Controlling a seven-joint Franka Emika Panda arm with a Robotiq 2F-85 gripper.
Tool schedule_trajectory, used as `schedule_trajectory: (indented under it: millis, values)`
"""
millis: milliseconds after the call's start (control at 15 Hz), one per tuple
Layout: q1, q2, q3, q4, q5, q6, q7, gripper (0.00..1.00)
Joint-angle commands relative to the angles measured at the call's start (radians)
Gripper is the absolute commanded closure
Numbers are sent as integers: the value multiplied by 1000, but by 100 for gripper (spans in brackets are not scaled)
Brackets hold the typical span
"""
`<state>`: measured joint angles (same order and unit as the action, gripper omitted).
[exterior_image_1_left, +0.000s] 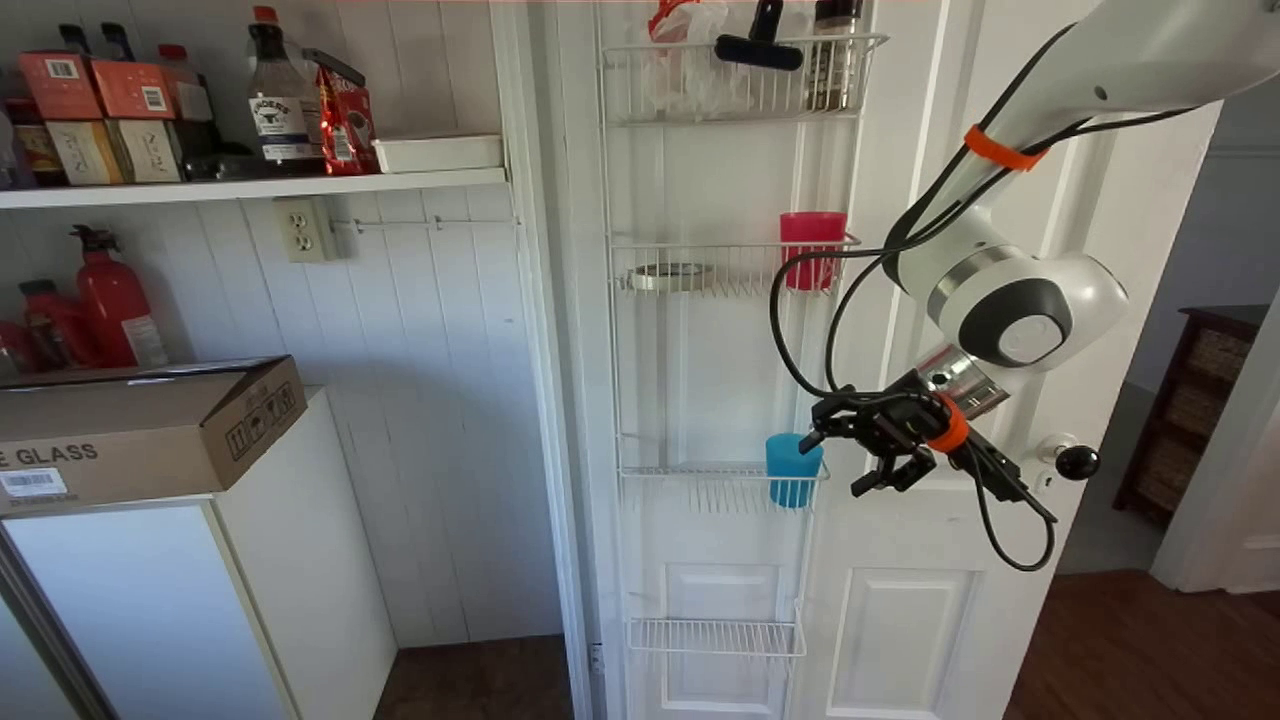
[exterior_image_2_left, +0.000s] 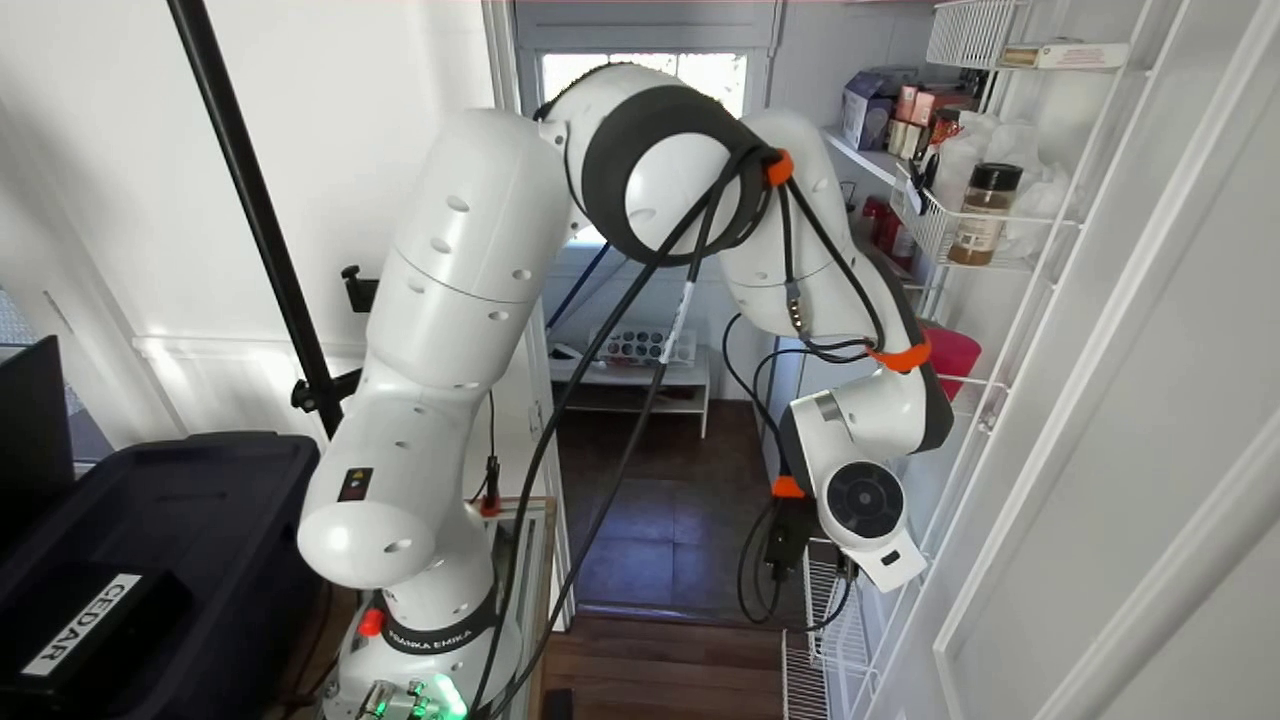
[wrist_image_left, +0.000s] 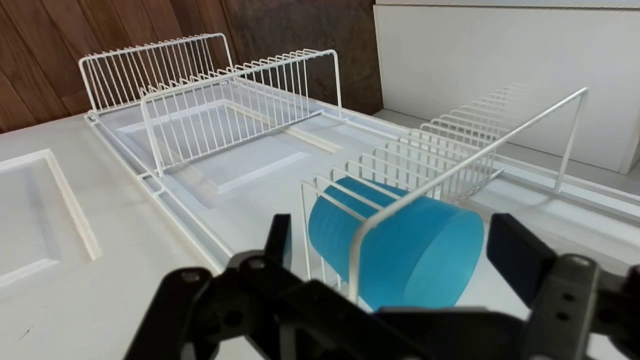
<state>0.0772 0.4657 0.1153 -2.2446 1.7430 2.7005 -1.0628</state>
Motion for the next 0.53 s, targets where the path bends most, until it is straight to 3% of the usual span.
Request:
schedule_trajectory:
  millis: [0,133,467]
  values:
    - [0,33,-4,44,92,16,-55,0]
    - [5,34,-8,50,112,34,-58,0]
    - [8,30,-12,48,120,69,-43,22]
